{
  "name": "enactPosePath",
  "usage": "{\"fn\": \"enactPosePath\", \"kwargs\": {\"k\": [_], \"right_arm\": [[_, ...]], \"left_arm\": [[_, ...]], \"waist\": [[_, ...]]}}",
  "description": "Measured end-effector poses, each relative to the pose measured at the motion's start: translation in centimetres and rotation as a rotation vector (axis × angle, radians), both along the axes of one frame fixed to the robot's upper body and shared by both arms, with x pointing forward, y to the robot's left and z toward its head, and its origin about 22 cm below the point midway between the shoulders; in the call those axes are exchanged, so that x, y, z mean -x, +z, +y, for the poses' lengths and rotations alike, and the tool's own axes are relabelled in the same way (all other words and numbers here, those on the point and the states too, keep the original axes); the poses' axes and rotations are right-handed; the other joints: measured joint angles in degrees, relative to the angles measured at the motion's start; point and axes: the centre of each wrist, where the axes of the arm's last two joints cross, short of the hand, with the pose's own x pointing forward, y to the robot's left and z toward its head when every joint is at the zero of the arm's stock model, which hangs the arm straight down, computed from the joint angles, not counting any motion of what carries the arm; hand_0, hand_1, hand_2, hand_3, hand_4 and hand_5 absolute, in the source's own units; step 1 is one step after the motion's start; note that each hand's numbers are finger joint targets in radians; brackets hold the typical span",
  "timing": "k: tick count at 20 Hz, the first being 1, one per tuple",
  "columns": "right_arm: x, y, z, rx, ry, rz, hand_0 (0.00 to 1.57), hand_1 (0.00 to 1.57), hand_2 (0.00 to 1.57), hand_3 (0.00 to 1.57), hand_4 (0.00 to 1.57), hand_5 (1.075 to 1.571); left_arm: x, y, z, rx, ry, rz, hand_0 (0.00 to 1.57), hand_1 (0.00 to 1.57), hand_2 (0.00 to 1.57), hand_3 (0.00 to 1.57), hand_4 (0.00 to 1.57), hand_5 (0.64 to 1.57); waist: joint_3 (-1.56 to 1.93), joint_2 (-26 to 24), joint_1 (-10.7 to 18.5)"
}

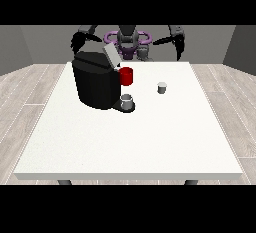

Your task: Insert the coffee pod into the coffee machine and close the lid

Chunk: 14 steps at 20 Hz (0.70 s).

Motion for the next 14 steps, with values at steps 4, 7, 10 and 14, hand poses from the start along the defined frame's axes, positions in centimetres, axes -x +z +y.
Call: {"fn": "enactPosePath", "kwargs": {"k": [4,7,10,14], "right_arm": [[-0.6,1.3,0.7,-0.009,0.030,-0.042,0.00,0.00,0.00,0.00,0.23,1.571],[-0.8,1.6,1.1,-0.013,0.045,-0.050,0.00,0.00,0.00,0.00,0.23,1.571],[-1.6,2.4,1.7,-0.015,0.054,-0.087,0.00,0.00,0.00,0.00,0.28,1.571],[-2.1,3.0,2.3,-0.003,0.065,-0.097,0.00,0.00,0.00,0.00,0.34,1.571]], "left_arm": [[-2.0,0.5,2.1,-0.012,0.013,0.037,0.00,0.00,0.00,0.00,0.00,1.571],[-3.3,0.7,2.3,-0.048,0.022,0.079,0.00,0.00,0.00,0.00,0.00,1.571],[-4.5,0.7,3.0,-0.061,0.036,0.093,0.00,0.00,0.00,0.00,0.00,1.571],[-5.7,0.5,4.0,-0.086,0.060,0.115,0.00,0.00,0.00,0.00,0.00,1.571]], "waist": [[0.00,2.50,-2.10],[0.00,3.38,-3.21],[-0.01,5.95,-3.55],[-0.01,8.14,-4.16]]}}
